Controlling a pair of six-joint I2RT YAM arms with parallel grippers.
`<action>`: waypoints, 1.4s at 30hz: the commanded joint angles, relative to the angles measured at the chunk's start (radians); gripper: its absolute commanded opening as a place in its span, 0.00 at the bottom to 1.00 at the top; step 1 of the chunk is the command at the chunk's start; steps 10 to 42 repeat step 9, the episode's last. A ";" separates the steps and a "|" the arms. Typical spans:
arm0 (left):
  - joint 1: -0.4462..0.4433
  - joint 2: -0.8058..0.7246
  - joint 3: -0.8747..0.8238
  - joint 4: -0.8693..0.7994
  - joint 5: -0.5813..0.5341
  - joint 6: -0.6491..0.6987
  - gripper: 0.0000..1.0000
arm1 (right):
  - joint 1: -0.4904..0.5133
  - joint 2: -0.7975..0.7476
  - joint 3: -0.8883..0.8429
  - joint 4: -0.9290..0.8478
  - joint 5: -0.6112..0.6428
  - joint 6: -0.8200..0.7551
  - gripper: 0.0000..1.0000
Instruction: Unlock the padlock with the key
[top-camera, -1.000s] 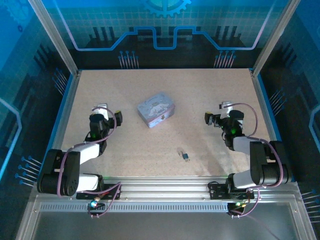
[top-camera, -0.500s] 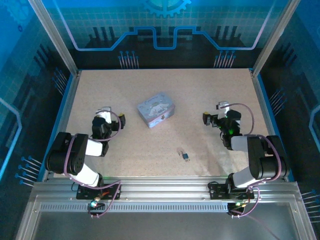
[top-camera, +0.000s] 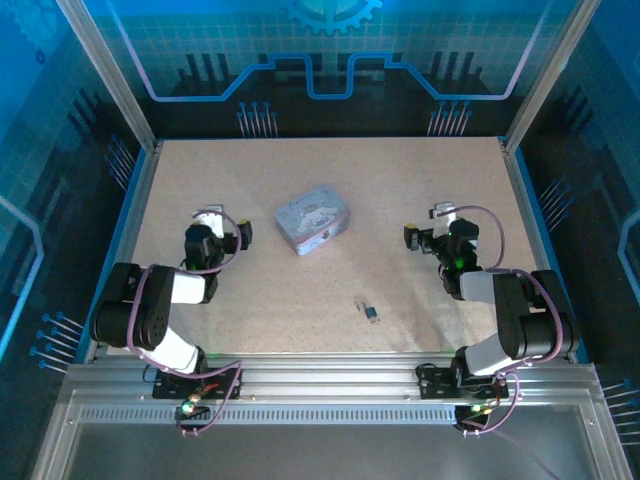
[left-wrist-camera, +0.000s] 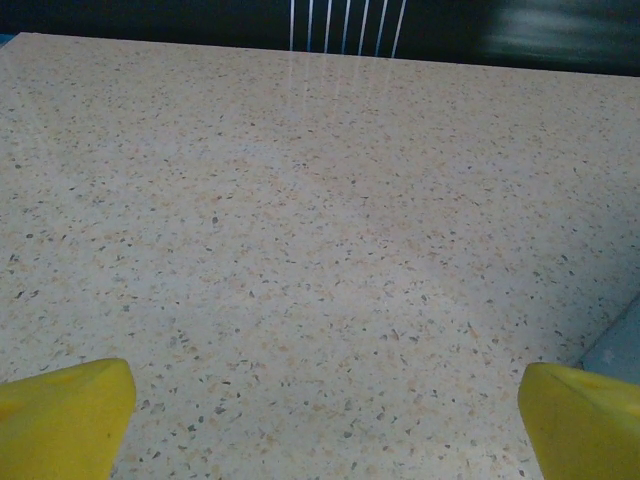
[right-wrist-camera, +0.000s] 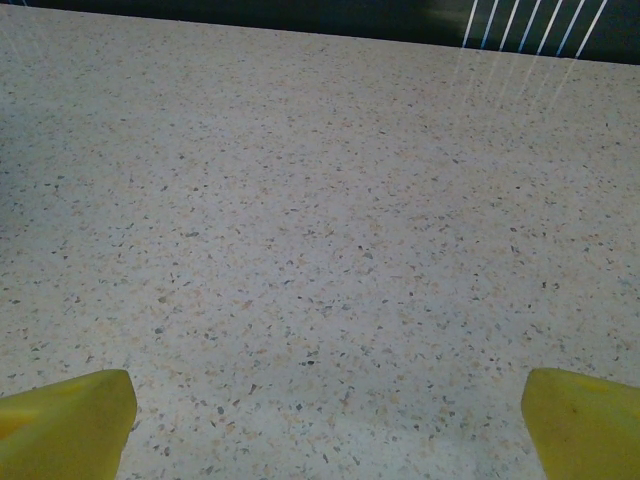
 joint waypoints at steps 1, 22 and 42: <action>0.011 -0.007 0.008 -0.004 0.019 0.019 0.99 | 0.008 0.012 0.018 0.004 0.018 -0.012 1.00; 0.011 -0.006 0.008 -0.004 0.019 0.019 0.99 | 0.007 0.012 0.018 0.003 0.016 -0.012 1.00; 0.011 -0.006 0.008 -0.004 0.019 0.019 0.99 | 0.007 0.012 0.018 0.003 0.016 -0.012 1.00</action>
